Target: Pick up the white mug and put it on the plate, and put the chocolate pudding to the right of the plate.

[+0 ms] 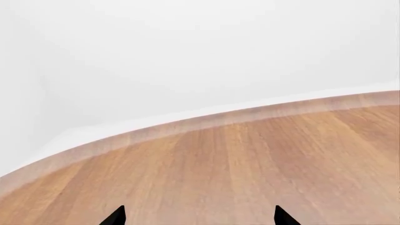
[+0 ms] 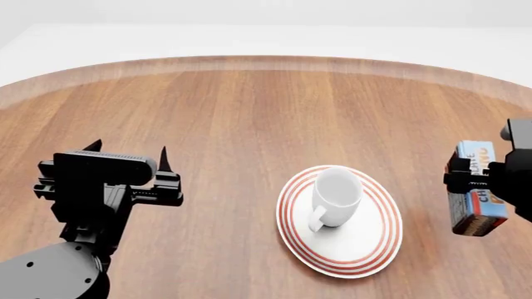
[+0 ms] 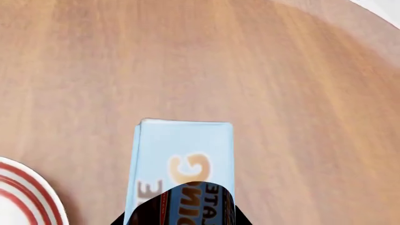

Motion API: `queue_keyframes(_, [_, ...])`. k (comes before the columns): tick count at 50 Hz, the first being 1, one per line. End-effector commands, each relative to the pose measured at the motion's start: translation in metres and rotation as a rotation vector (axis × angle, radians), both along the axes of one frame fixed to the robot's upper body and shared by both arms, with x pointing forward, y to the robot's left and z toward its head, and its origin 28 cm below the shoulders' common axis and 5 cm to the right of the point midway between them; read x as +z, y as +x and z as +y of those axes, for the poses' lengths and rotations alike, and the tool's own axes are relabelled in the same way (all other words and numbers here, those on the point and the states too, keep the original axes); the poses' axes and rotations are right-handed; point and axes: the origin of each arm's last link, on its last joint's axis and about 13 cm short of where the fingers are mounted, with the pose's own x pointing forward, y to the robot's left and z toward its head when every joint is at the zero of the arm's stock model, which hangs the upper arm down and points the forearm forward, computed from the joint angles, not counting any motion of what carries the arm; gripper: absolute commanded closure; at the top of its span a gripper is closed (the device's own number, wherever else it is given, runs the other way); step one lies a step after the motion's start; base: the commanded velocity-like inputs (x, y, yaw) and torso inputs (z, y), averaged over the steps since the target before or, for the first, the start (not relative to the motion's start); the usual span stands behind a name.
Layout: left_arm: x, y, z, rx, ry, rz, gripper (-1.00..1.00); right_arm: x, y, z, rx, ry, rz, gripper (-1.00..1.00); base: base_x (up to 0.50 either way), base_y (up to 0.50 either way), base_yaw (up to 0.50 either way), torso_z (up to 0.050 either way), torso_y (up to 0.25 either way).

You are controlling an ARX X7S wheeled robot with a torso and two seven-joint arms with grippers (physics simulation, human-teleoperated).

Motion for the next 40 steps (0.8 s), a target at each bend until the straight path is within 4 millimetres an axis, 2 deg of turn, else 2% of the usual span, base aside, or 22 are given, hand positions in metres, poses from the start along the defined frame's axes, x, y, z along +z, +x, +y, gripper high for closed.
queue_keyframes(1, [0.002,0.001,-0.006,-0.035,-0.005,-0.020,-1.00,0.003,-0.001,-0.002,0.041,-0.035,-0.001,1.00,0.00,0.00,0.00,0.000,0.000])
queue_keyframes(6, [0.003,0.001,-0.007,-0.037,-0.005,-0.018,-1.00,0.001,-0.005,-0.004,0.032,-0.035,0.002,1.00,0.00,0.00,0.00,0.000,0.000])
queue_keyframes(14, [0.002,0.001,-0.006,-0.036,-0.004,-0.017,-1.00,-0.012,-0.002,-0.003,0.039,-0.012,0.003,1.00,0.00,0.00,0.00,0.000,0.000])
queue_keyframes(40, [0.001,0.001,-0.008,-0.041,-0.004,-0.011,-1.00,-0.031,-0.007,-0.007,0.022,-0.012,-0.001,1.00,0.00,0.00,0.00,0.000,0.000])
